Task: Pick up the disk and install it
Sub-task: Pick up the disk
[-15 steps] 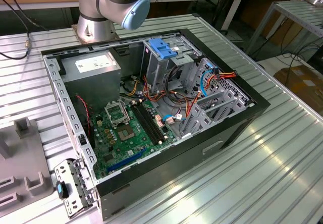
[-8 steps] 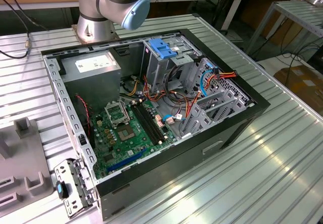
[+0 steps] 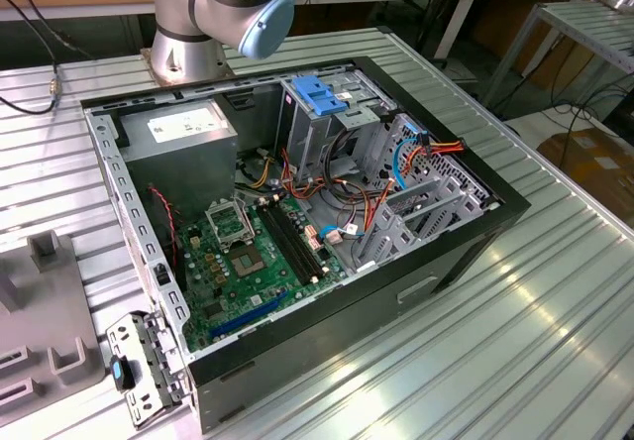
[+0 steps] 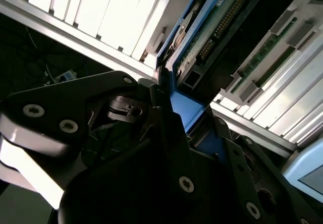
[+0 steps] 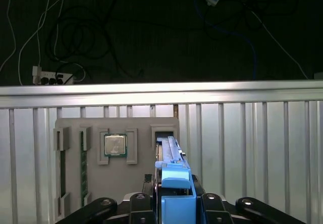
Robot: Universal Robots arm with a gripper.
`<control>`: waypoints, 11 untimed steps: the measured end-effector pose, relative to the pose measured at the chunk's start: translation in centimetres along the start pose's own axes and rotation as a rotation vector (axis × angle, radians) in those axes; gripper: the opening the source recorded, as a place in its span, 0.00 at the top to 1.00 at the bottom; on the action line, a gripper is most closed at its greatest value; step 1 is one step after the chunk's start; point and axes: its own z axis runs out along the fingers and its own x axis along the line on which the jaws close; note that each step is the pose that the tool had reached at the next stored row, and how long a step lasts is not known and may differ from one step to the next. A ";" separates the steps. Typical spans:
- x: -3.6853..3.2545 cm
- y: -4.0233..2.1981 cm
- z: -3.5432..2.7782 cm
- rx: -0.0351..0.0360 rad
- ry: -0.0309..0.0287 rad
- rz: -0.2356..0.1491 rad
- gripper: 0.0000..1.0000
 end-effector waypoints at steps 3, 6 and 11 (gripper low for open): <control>0.00 0.00 -0.11 0.0001 -0.0001 0.000 0.63; -0.01 -0.01 -0.26 0.0000 -0.0001 0.000 0.63; -0.01 -0.01 -0.46 0.0000 0.0000 0.000 0.63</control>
